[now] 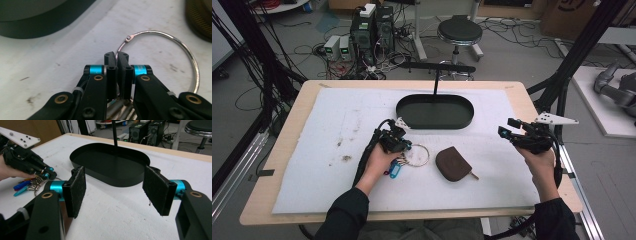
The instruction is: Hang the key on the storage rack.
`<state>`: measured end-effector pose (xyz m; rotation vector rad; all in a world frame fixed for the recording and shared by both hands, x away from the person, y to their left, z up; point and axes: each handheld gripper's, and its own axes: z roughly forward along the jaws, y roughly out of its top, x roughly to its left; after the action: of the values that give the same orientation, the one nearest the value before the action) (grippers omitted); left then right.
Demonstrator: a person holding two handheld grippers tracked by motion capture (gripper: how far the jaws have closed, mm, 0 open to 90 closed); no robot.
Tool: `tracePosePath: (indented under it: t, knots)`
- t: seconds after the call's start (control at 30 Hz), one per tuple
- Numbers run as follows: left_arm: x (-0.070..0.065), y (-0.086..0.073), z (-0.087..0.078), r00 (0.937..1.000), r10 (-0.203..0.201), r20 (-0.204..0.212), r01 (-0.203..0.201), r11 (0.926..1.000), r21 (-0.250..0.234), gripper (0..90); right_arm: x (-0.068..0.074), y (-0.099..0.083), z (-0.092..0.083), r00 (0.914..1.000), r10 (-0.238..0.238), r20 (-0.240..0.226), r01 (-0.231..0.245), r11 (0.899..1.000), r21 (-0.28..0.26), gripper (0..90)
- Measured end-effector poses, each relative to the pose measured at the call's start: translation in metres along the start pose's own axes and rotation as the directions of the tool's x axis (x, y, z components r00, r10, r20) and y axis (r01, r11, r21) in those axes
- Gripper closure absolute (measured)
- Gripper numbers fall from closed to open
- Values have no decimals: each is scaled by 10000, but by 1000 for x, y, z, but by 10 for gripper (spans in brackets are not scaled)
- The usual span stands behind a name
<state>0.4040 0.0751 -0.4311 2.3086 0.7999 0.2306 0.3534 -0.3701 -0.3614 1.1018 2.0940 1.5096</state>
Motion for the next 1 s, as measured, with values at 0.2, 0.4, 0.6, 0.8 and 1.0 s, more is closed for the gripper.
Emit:
tracePosePath:
  t: [0.2, 0.4, 0.6, 0.8, 1.0]
  knots:
    - [0, -1, -13, 9984, 98, 554, -50, 9962, -868, 863, 0, 0, -3, 10000, 42, 11, -41, 9999, -163, 359]
    - [-9, -2, -36, 9933, 801, 833, -660, 9849, -1601, 863, -1, 0, -4, 10000, 89, -4, -89, 9998, -190, 357]
    - [-21, -8, -54, 9844, 1351, 1132, -1096, 9722, -2067, 863, -1, 0, -2, 10000, 66, 31, -65, 9998, -188, 356]
    - [-26, -12, -60, 9791, 1565, 1301, -1260, 9682, -2161, 862, 0, 1, -1, 10000, 51, -5, -51, 9998, -172, 352]
    - [-29, -15, -64, 9719, 1818, 1498, -1465, 9644, -2201, 860, 0, 1, 0, 10000, 64, -41, -64, 9999, -105, 348]
